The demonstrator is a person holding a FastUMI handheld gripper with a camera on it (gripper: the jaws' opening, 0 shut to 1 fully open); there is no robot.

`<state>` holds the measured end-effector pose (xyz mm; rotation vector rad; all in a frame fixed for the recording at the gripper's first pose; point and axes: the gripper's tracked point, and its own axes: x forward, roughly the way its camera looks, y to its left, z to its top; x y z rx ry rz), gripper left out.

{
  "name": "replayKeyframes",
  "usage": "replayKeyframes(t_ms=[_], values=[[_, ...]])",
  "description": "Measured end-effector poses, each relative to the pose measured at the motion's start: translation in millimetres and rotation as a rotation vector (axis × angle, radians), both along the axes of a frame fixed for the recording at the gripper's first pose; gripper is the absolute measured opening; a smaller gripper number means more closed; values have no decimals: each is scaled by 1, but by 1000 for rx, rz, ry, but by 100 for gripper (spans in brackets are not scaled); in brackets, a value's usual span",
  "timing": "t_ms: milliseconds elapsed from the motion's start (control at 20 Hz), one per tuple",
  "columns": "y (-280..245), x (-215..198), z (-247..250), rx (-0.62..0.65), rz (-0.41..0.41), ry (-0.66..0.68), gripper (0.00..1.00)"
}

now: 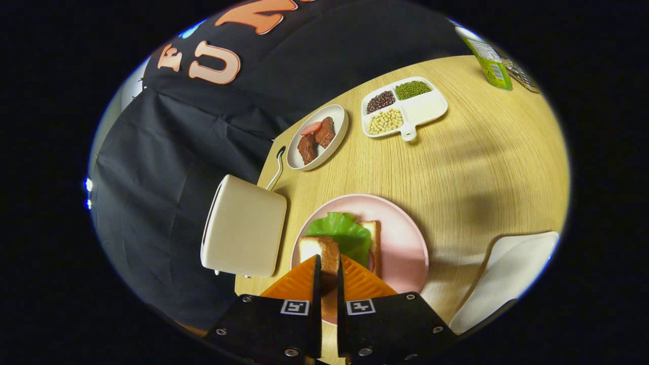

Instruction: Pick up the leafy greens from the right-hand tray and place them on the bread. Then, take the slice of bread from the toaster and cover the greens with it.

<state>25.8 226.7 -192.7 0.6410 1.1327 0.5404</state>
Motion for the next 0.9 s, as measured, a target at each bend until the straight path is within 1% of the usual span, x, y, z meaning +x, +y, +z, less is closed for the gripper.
replayKeyframes(t_ms=[50, 150, 250, 300, 450, 550, 650, 750, 800, 850, 900], values=[[-2, 2, -1, -4, -7, -11, 14], [-10, 6, -6, -58, -22, -57, 20], [-22, 13, -9, -140, -52, -102, 31], [-25, 16, -7, -152, -65, -125, 39], [-35, 27, 12, -155, -120, -201, 47], [-48, 34, 27, -194, -160, -279, 51], [-56, 35, 41, -228, -182, -340, 55], [-65, 37, 58, -269, -203, -410, 68], [-71, 38, 67, -295, -218, -449, 75], [-75, 40, 77, -323, -234, -493, 79], [-81, 40, 87, -354, -251, -537, 85]])
